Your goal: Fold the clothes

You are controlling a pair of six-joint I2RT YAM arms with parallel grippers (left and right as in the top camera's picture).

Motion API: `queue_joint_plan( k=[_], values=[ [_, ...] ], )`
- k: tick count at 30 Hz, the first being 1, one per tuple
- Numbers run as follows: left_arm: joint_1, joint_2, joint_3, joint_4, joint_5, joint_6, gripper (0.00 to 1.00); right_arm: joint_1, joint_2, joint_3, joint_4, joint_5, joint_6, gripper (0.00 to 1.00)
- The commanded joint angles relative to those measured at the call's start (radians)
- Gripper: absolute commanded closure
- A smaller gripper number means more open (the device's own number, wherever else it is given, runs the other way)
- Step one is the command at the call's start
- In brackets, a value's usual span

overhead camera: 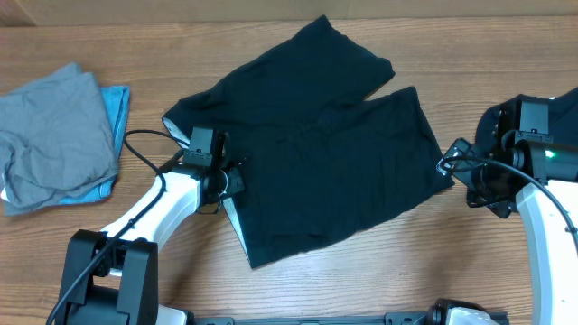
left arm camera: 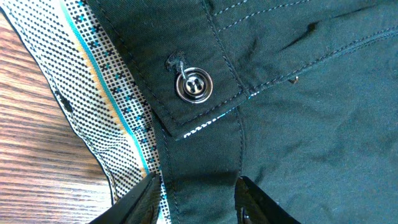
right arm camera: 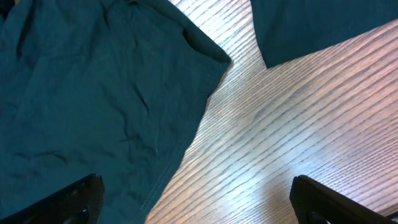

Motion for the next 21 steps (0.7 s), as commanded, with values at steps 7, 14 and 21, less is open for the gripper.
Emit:
queue_joint_plan(
  k=[7,14,21],
  values=[
    [0.006,0.028,-0.008,0.02,0.011,-0.017,0.74,-0.006,-0.011,-0.005,0.004,-0.006,-0.006,0.0],
    [0.006,0.028,-0.008,0.03,0.027,-0.012,0.95,-0.006,-0.011,-0.005,0.004,-0.006,-0.006,0.0],
    [0.006,0.004,0.023,-0.019,0.026,-0.001,0.96,-0.006,-0.011,-0.005,0.005,-0.006,-0.006,0.0]
  ],
)
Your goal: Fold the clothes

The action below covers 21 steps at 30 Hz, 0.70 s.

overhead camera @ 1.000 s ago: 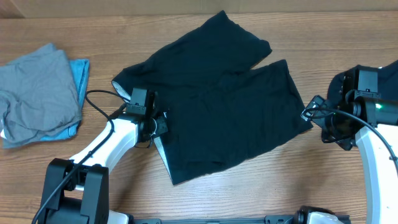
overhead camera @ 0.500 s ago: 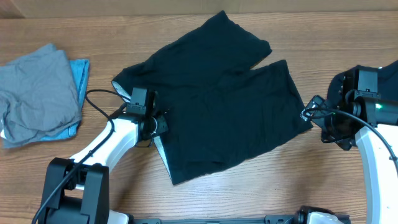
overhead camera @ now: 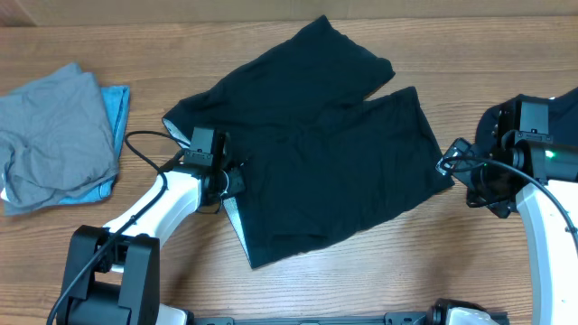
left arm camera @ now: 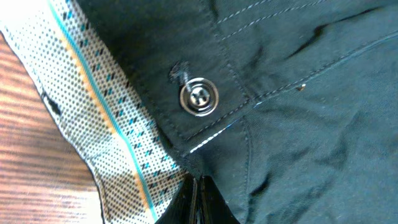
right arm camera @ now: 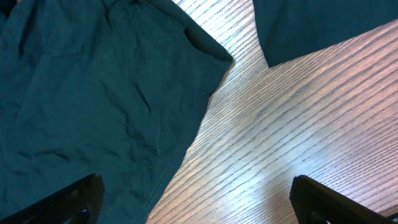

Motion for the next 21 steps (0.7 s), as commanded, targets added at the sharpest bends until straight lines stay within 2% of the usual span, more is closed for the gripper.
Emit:
queue_joint_plan(
  k=[1,13,21],
  values=[
    [0.008,-0.021,0.031,-0.044,0.012,0.009,0.96,-0.006,-0.011,-0.005,0.005,0.001,-0.006,0.0],
    [0.019,-0.14,0.058,-0.189,-0.027,-0.003,0.96,-0.006,-0.011,-0.005,0.008,0.001,-0.006,0.0],
    [0.019,-0.121,0.041,-0.256,-0.045,-0.059,0.96,-0.006,-0.011,-0.005,0.006,0.001,-0.006,0.01]
  ],
)
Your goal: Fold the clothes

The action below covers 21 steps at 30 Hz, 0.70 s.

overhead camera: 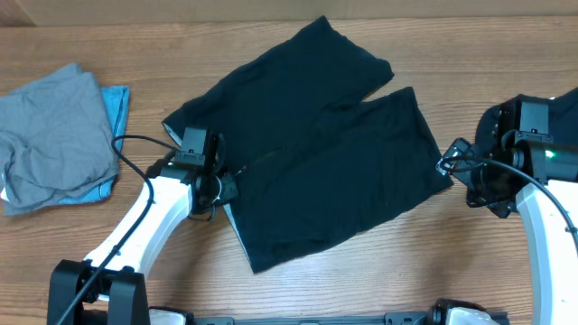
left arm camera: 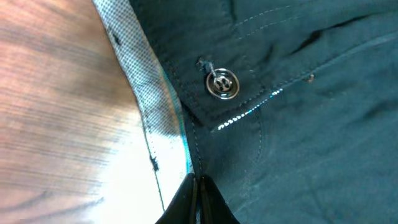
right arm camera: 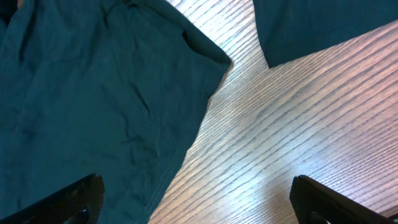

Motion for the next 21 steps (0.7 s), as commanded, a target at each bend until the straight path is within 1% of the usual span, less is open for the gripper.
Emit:
queue_joint_plan(
  k=[1,4,11,13,15,16,17,19,21],
  values=[
    [0.003,0.005,0.0,-0.009,-0.027,-0.038,0.96,-0.006,-0.011,-0.004,0.005,0.0,-0.006,0.0],
    [0.003,0.005,-0.027,-0.007,-0.029,-0.066,0.96,-0.006,-0.011,-0.004,0.006,-0.002,-0.006,0.0],
    [0.002,0.005,-0.057,0.009,-0.023,-0.08,0.96,-0.006,-0.011,-0.004,0.006,-0.002,-0.006,0.0],
    [0.002,0.005,-0.064,0.009,-0.021,-0.079,0.93,-0.006,-0.011,-0.004,0.006,-0.002,-0.006,0.0],
    [0.002,0.005,-0.066,0.008,-0.018,-0.078,0.72,-0.006,-0.011,-0.004,0.006,-0.002,-0.006,0.0],
    [0.002,0.005,-0.065,0.008,-0.016,-0.077,0.27,-0.006,-0.011,-0.004,0.006,-0.002,-0.006,0.0],
    [0.005,0.005,-0.064,0.006,-0.013,-0.077,0.0,-0.006,-0.011,-0.004,0.006,-0.002,-0.007,0.0],
    [0.018,0.005,-0.06,0.006,0.024,-0.074,0.0,-0.006,-0.011,-0.004,0.006,-0.002,-0.006,0.0],
    [0.032,0.005,-0.056,0.005,0.108,-0.06,0.0,-0.006,-0.011,-0.004,0.006,-0.002,-0.006,0.0]
  ],
)
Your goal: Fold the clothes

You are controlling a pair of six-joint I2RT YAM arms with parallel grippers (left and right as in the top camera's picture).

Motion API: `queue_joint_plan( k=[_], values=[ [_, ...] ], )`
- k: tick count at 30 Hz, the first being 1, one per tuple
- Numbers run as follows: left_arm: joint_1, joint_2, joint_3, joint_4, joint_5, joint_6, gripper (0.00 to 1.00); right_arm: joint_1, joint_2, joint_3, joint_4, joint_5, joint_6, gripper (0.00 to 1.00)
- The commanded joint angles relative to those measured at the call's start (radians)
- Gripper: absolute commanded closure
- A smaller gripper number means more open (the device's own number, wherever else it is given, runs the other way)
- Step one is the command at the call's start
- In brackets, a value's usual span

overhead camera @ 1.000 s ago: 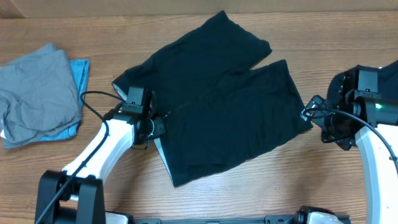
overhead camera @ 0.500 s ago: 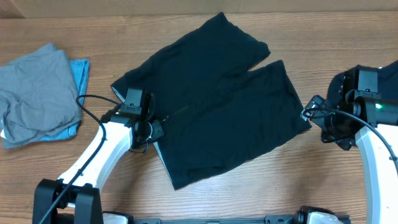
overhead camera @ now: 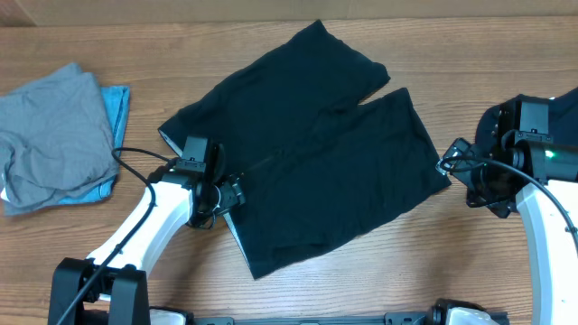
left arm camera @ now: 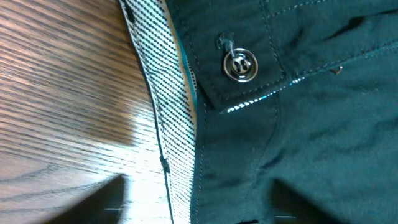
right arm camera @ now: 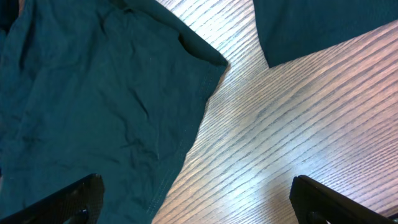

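Dark shorts (overhead camera: 307,153) lie spread flat across the table's middle, legs toward the right. The left wrist view shows their waistband with a silver button (left arm camera: 240,64) and the dotted inner lining (left arm camera: 177,124) turned out along the edge. My left gripper (overhead camera: 230,191) (left arm camera: 193,202) stands open over that waistband edge, one finger over the wood and one over the cloth, holding nothing. Beside the hem of the near leg (right arm camera: 124,112), my right gripper (overhead camera: 449,168) (right arm camera: 196,199) hangs open over cloth and bare wood.
A crumpled grey garment (overhead camera: 54,135) lies on a blue one (overhead camera: 116,104) at the far left. Another dark garment (overhead camera: 551,101) sits at the right edge, and its corner (right arm camera: 323,25) shows in the right wrist view. Wooden table (overhead camera: 379,271) all round.
My left gripper was shut on the waistband edge and now stands open over it, having let it go. The shorts lie a touch further left. The right arm has not moved.
My left gripper was open over the waistband near the button. Then it was shut on the waistband edge, and still shut with the edge shifted left and lower. Now it is open and the shorts lie flatter. My right gripper stayed open by the leg hem throughout.
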Motion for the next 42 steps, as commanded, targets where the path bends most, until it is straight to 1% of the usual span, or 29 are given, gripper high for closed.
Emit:
queue_joint_plan(
  k=[1,3,4,8,11,16,25,28,30,35,37,39,42],
  values=[
    [0.033,0.005,0.002,0.0,0.144,0.014,0.03,-0.006,-0.011,-0.004,0.005,-0.002,-0.007,0.0],
    [0.038,0.005,0.002,-0.004,0.257,0.055,0.13,-0.006,-0.011,-0.004,0.005,-0.002,-0.007,0.0],
    [0.038,0.005,0.002,-0.013,0.295,0.072,0.16,-0.006,-0.011,-0.004,0.005,-0.002,-0.007,0.0],
    [0.03,0.005,0.001,-0.099,0.381,0.131,0.17,-0.006,-0.011,-0.004,0.006,-0.002,-0.007,0.0],
    [-0.006,0.005,0.0,-0.175,0.387,0.165,0.16,-0.006,-0.011,-0.004,0.008,-0.002,-0.007,0.0],
    [-0.077,0.005,-0.01,-0.253,0.383,0.193,0.15,-0.006,-0.011,-0.004,0.01,-0.002,-0.007,0.0],
    [-0.188,0.005,-0.113,-0.21,0.389,0.157,0.17,-0.006,-0.011,-0.004,0.01,-0.002,-0.007,0.0],
    [-0.192,0.005,-0.159,-0.165,0.442,0.15,0.27,-0.006,-0.011,-0.004,0.013,-0.002,-0.007,0.0],
    [-0.192,0.005,-0.184,-0.144,0.474,0.15,0.28,-0.006,-0.011,-0.004,0.014,-0.002,-0.006,0.0],
    [-0.192,0.005,-0.235,-0.108,0.473,0.15,0.3,-0.006,-0.011,-0.004,0.014,-0.002,-0.007,0.0],
    [-0.192,0.005,-0.247,-0.085,0.472,0.15,0.37,-0.006,-0.011,-0.004,0.014,-0.002,-0.007,0.0],
    [-0.192,0.005,-0.248,-0.068,0.472,0.15,0.42,-0.006,-0.011,-0.004,0.014,-0.002,-0.007,0.0],
    [-0.19,0.003,-0.243,-0.069,0.456,0.151,0.43,-0.006,-0.011,-0.004,0.014,-0.002,-0.007,0.0]
  ],
)
